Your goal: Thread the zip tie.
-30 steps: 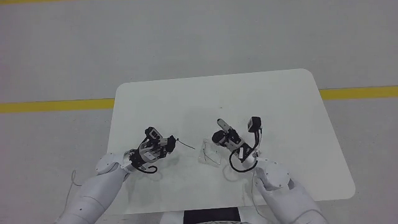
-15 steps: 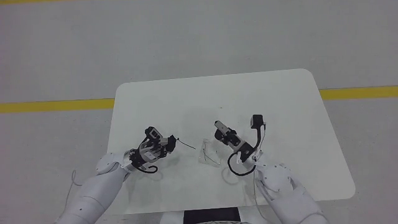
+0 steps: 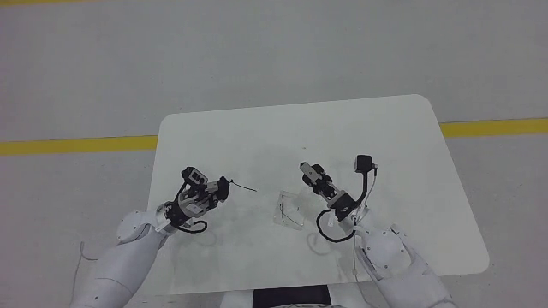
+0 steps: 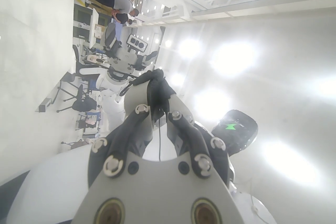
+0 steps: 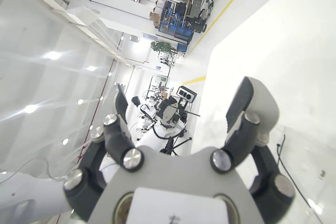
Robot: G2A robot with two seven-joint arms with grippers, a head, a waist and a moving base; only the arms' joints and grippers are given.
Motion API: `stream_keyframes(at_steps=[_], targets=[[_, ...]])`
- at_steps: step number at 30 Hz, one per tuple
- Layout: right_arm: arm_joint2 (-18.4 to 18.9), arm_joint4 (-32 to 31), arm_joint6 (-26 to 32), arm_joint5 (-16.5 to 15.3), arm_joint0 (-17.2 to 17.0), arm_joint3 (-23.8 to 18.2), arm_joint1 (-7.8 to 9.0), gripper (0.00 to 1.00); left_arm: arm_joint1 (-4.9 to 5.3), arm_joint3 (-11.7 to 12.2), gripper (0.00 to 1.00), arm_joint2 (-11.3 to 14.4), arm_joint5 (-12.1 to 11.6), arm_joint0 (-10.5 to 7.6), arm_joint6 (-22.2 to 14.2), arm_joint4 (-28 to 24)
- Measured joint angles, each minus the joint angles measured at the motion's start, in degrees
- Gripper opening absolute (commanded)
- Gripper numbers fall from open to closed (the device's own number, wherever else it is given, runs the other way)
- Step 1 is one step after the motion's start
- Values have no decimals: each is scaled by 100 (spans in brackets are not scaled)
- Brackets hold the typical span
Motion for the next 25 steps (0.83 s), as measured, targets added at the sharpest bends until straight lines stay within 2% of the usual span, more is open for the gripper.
stream_keyframes(at_steps=[5, 8, 19, 25], targets=[[14, 14, 8, 0, -10, -34, 20, 100, 78, -457, 0, -344, 59, 316, -14, 1], [13, 15, 12, 0, -10, -32, 20, 100, 99, -612, 0, -458, 104, 439, 36, -5], [13, 14, 11, 0, -10, -32, 20, 100, 99, -628, 0, -466, 107, 449, 43, -12], [13, 14, 11, 0, -10, -32, 20, 100, 83, -992, 0, -473, 77, 514, 416, 80]])
